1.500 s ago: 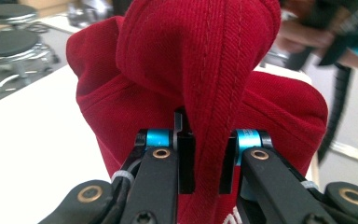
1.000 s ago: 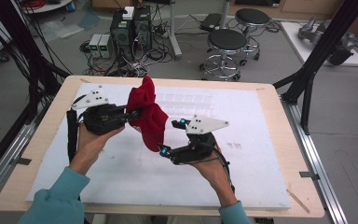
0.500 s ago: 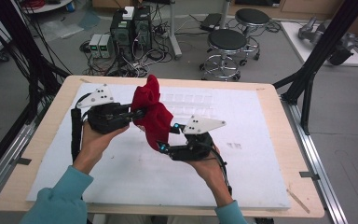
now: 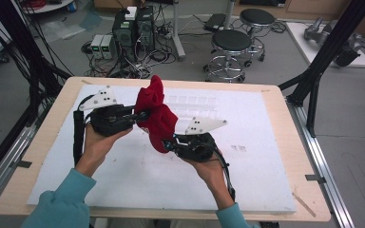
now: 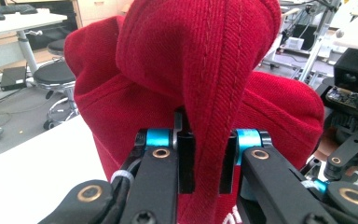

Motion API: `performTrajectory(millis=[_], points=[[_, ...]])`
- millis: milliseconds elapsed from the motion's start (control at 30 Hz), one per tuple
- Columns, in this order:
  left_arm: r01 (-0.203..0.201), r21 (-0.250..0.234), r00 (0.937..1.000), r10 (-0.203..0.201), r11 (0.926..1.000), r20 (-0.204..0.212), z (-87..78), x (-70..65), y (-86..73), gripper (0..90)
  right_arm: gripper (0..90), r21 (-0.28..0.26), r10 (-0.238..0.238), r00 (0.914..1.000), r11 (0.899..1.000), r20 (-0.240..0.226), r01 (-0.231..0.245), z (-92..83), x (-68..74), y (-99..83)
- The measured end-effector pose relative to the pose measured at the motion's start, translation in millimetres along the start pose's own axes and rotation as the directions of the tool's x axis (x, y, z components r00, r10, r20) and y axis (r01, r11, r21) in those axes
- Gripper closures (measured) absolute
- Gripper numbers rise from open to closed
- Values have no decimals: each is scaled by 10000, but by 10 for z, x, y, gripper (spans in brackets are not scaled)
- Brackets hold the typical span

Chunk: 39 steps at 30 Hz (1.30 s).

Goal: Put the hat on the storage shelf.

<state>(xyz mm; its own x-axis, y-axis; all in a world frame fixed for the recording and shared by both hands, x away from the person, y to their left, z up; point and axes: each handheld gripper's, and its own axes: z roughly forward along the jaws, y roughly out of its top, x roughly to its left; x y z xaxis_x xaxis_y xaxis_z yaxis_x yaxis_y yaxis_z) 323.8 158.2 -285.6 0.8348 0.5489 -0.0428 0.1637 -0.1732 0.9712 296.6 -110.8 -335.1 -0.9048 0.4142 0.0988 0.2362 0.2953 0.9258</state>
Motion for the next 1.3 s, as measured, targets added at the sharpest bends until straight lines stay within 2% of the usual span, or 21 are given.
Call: performTrajectory(millis=[200,267,333,367,400,433,467,500,533,600,667,767,900,1033,1300], points=[[26,-140,10000,-25,9999,70,0,16,-15,804,853,43,-121,9999,9999,39,121,-4,-2,2],[34,-374,10000,-34,9993,-9,-7,21,-19,747,854,-31,-128,9999,9999,33,128,-12,-7,2],[117,-481,9999,-111,9988,118,-7,39,-23,583,854,-105,-124,9999,9999,43,124,-25,-7,4],[155,-494,9999,-155,9987,3,-7,46,-24,466,854,-110,-134,9999,9998,43,134,-30,-6,4],[305,-407,9981,-326,9987,-517,-4,53,-20,313,855,-112,-113,9999,9999,113,114,-37,-8,4],[383,-397,9961,-413,9985,-774,-9,59,-21,124,854,-55,-116,9999,9999,114,117,-39,-11,2],[361,-514,9964,-399,9980,-742,-26,78,-28,92,854,-43,-118,9998,9999,135,119,-40,-13,-1],[355,-727,9978,-394,9967,-527,-46,96,-40,65,855,-28,-133,9998,9999,170,133,-39,-15,-2],[449,-819,9985,-474,9956,-284,-63,110,-48,65,855,-38,-154,9998,9999,140,154,-37,-14,-1],[351,-790,9989,-374,9963,-273,-83,115,-56,73,855,-98,-153,9998,9998,148,154,-41,-17,0],[497,-566,9985,-510,9972,-213,-97,136,-68,71,855,-140,-176,9997,9997,189,179,-43,-23,2],[361,-554,9988,-378,9978,-303,-132,156,-83,71,855,-195,-90,9996,9998,261,95,-62,-29,2],[460,-710,9979,-492,9964,-428,-224,225,-149,72,855,-326,-61,9993,9994,361,73,-110,-52,6],[549,-497,9962,-581,9973,-651,-347,304,-325,72,855,-728,-8,9983,9973,576,50,-190,-110,7],[295,-624,9916,-371,9976,-1239,-623,396,-758,73,854,-1251,345,9910,9920,1292,-182,-314,-320,-9]])
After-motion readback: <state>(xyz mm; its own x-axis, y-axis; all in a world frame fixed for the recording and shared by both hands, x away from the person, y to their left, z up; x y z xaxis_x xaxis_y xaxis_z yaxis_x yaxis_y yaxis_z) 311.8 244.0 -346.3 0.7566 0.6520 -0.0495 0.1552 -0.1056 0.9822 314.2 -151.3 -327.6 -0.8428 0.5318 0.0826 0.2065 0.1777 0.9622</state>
